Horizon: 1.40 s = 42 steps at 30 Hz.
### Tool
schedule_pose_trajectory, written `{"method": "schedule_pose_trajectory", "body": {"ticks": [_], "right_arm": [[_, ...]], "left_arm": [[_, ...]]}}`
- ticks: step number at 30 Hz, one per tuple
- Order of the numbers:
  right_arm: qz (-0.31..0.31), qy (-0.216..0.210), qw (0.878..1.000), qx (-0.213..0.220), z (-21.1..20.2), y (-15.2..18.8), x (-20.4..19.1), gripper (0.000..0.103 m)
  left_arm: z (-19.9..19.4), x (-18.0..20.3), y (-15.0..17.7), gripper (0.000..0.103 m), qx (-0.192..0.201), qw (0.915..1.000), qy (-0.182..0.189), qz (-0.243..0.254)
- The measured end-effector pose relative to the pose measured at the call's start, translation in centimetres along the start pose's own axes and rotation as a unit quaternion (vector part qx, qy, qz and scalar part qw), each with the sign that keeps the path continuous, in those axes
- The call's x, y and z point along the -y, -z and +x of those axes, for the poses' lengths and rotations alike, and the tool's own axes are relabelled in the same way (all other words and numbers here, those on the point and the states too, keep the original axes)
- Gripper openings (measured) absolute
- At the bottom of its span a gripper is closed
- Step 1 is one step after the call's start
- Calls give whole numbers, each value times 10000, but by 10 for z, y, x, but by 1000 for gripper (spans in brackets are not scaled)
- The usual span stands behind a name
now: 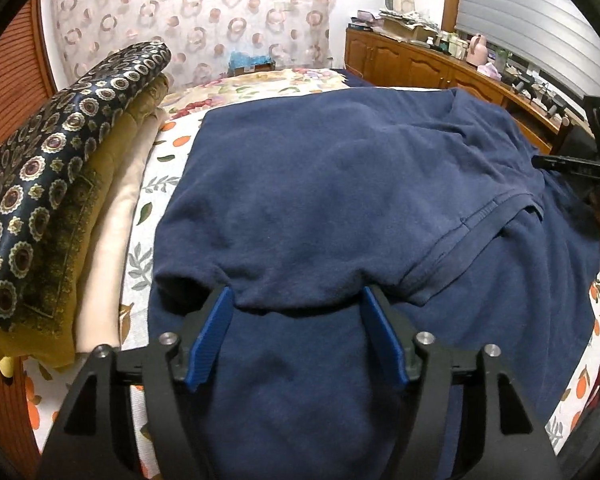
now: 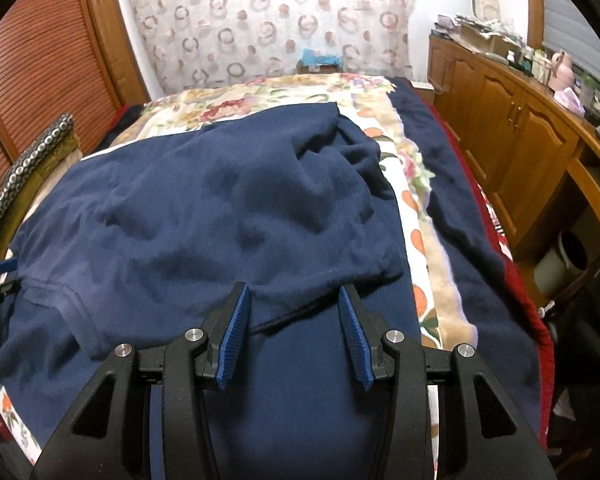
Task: Fold small clothes
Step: 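Open both tools and press the folded shirt flat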
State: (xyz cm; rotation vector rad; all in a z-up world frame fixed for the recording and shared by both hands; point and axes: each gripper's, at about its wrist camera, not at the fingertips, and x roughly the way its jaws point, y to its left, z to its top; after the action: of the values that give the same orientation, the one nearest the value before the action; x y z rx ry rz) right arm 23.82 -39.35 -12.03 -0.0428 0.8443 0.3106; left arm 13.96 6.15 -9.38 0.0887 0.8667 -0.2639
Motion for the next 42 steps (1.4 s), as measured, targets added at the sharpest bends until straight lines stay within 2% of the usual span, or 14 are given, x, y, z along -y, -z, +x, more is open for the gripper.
{"method": "schedule_pose_trajectory", "body": {"ticks": [3, 5, 11, 16, 19, 21, 23, 29, 31, 32, 33, 40, 42], "right_arm": [[6, 84, 9999, 75, 2, -1, 0, 46], [-37, 124, 9999, 88, 3, 0, -1, 46], [-174, 222, 9996, 72, 4, 0, -4, 47], [-197, 248, 9995, 69, 4, 1, -6, 47], [-261, 325, 9991, 53, 5, 2, -8, 47], [-276, 345, 9990, 49, 6, 2, -9, 47], [-270, 339, 9990, 50, 6, 2, -10, 47], [-280, 349, 9990, 49, 6, 2, -10, 47], [-278, 345, 9990, 49, 6, 2, -10, 47], [-281, 349, 9990, 49, 6, 2, -10, 47], [-288, 360, 9989, 51, 6, 2, -10, 47], [-310, 403, 9987, 58, 6, 3, -9, 47], [-305, 401, 9987, 57, 7, 3, -8, 47]], "left_arm": [[2, 0, -2, 83, -47, 10000, -69, 6], [2, -4, -2, 85, -60, 10000, -53, -51], [-3, -5, -1, 85, -70, 9999, -23, -150], [-27, -23, 0, 83, 343, 9973, 262, -595], [-35, -33, -2, 72, 452, 9963, 208, -706], [-34, -42, -3, 60, 427, 9952, 142, -864], [-30, -49, -3, 55, 364, 9943, 161, -993], [-11, -56, -3, 54, 134, 9933, 0, -1150], [-8, -56, -5, 52, 180, 9932, -39, -1145], [-8, -55, -6, 33, 219, 9936, -58, -1111], [-7, -54, -7, 23, 212, 9940, -79, -1072], [1, -58, -18, 22, 130, 9942, -10, -1070], [0, -55, -19, 8, 153, 9952, -64, -969]]}}
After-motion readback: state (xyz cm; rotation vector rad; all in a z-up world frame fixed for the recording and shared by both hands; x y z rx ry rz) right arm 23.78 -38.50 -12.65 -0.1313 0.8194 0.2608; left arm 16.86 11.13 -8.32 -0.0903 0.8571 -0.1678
